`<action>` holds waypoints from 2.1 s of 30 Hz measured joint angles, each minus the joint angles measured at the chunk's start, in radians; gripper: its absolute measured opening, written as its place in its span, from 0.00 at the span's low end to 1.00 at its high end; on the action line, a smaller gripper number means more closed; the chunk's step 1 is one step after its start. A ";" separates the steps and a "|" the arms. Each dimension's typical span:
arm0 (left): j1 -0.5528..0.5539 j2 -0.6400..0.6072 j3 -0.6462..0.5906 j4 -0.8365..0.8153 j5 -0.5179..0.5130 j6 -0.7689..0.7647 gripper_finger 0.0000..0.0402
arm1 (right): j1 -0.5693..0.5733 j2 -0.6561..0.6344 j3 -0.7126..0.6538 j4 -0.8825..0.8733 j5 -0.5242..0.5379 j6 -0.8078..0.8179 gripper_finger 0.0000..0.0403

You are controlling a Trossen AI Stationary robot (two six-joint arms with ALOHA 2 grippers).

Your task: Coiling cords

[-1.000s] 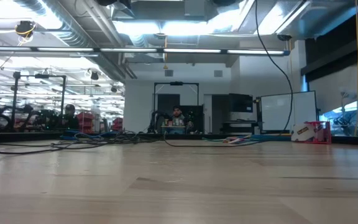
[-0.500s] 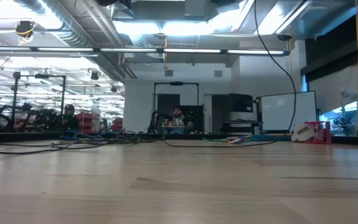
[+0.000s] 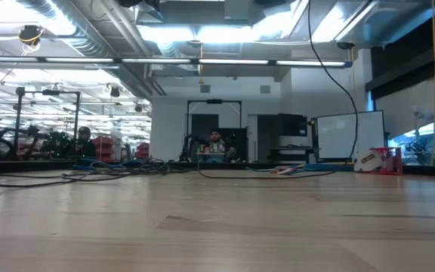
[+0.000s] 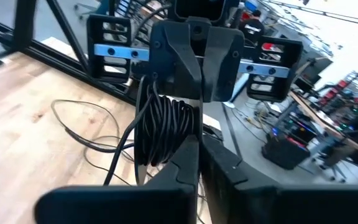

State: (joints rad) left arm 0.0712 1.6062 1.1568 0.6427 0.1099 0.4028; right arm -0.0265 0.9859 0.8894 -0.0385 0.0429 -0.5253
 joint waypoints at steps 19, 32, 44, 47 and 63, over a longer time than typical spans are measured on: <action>-0.055 -0.171 -0.012 -0.505 -0.454 -0.016 0.40 | 0.000 -0.003 0.001 0.074 0.399 -0.069 0.01; -0.038 0.151 -0.111 0.085 -0.441 -0.127 0.36 | 0.000 -0.002 0.001 0.178 0.499 -0.134 0.01; 0.005 0.301 0.035 0.118 -0.420 -0.110 0.36 | 0.000 -0.002 0.001 0.170 0.499 -0.135 0.01; 0.010 0.301 0.037 0.135 -0.414 -0.113 0.36 | 0.000 -0.002 0.001 0.169 0.499 -0.135 0.01; 0.016 0.301 0.036 0.217 -0.308 -0.083 0.03 | 0.000 -0.002 0.001 0.213 0.449 -0.112 0.01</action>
State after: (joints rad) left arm 0.0869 1.9073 1.1933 0.8601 -0.1979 0.3195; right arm -0.0269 0.9836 0.8906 0.1741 0.4917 -0.6369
